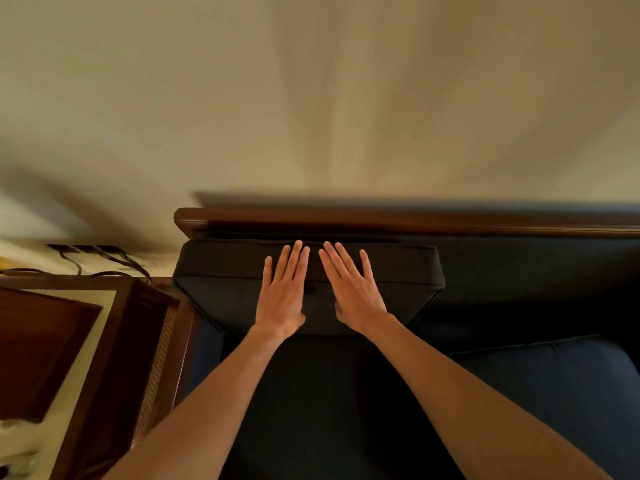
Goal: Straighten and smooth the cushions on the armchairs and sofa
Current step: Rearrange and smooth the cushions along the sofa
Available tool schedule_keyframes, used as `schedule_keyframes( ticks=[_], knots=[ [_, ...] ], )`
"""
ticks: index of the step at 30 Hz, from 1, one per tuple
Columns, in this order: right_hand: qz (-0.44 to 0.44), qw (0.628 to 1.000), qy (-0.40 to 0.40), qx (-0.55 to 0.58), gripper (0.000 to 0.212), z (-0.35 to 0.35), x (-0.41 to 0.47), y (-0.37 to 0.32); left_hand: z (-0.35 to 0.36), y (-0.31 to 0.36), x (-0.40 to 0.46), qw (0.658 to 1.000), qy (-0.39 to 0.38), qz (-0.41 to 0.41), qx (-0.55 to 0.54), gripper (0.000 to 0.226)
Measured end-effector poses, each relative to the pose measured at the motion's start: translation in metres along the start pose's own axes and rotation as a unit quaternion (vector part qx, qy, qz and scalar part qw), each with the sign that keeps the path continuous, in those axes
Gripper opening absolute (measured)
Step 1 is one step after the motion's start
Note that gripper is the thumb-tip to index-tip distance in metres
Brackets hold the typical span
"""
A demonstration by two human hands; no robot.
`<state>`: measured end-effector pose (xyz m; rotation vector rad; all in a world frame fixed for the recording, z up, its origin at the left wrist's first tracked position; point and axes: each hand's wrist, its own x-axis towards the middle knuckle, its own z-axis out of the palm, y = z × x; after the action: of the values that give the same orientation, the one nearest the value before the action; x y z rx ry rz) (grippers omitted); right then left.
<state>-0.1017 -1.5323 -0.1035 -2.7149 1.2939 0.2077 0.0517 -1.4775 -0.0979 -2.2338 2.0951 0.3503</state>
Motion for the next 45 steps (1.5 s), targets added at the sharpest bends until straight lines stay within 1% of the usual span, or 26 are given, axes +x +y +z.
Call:
schedule_keyframes(
  ticks=[2,4,7,12,15,19,23,25,28,31,33,35,38,41,45],
  knots=[
    [-0.001,1.0,-0.014,0.01,0.108,-0.003,0.004,0.009,-0.003,-0.013,0.005,1.0,-0.002,-0.002,0.005,0.129],
    [0.009,0.999,-0.025,0.021,0.107,-0.004,0.007,0.021,-0.007,-0.03,0.008,1.0,-0.005,-0.021,0.009,0.131],
    [0.039,0.997,-0.048,0.035,0.107,-0.006,0.007,0.041,-0.012,-0.059,0.006,0.998,-0.01,-0.058,0.019,0.133],
    [0.1,0.992,-0.058,0.051,0.099,-0.005,-0.008,0.075,-0.017,-0.104,0.0,0.992,-0.015,-0.119,0.038,0.129],
    [0.131,0.989,-0.055,0.051,0.102,-0.002,-0.017,0.088,-0.015,-0.124,-0.007,0.988,-0.009,-0.149,0.039,0.128],
    [0.151,0.984,-0.073,0.059,0.109,-0.005,-0.026,0.099,-0.019,-0.137,-0.013,0.984,-0.03,-0.174,0.026,0.127],
    [0.157,0.977,-0.134,0.058,0.109,-0.016,-0.042,0.12,-0.03,-0.138,-0.02,0.975,-0.081,-0.206,0.017,0.122],
    [0.154,0.973,-0.164,0.053,0.106,-0.024,-0.044,0.121,-0.038,-0.119,-0.022,0.972,-0.086,-0.218,0.021,0.118],
    [0.146,0.973,-0.17,0.062,0.098,-0.037,-0.051,0.108,-0.04,-0.066,-0.027,0.986,-0.035,-0.163,-0.001,0.112],
    [0.13,0.978,-0.132,0.099,0.088,-0.049,-0.08,0.102,-0.04,-0.002,-0.034,0.994,0.015,-0.082,-0.068,0.099],
    [0.136,0.973,-0.115,0.145,0.077,-0.055,-0.108,0.108,-0.042,0.044,-0.038,0.991,0.026,-0.05,-0.124,0.09],
    [0.155,0.963,-0.108,0.194,0.068,-0.056,-0.141,0.121,-0.044,0.092,-0.043,0.986,0.008,-0.026,-0.163,0.082],
    [0.202,0.945,-0.095,0.238,0.059,-0.046,-0.2,0.15,-0.037,0.165,-0.055,0.982,-0.035,0.022,-0.185,0.068],
    [0.247,0.929,-0.096,0.26,0.054,-0.025,-0.26,0.185,-0.017,0.235,-0.067,0.978,-0.067,0.064,-0.187,0.058],
    [0.286,0.915,-0.117,0.261,0.052,0.014,-0.344,0.251,0.017,0.335,-0.075,0.974,-0.087,0.11,-0.179,0.05]
  ],
)
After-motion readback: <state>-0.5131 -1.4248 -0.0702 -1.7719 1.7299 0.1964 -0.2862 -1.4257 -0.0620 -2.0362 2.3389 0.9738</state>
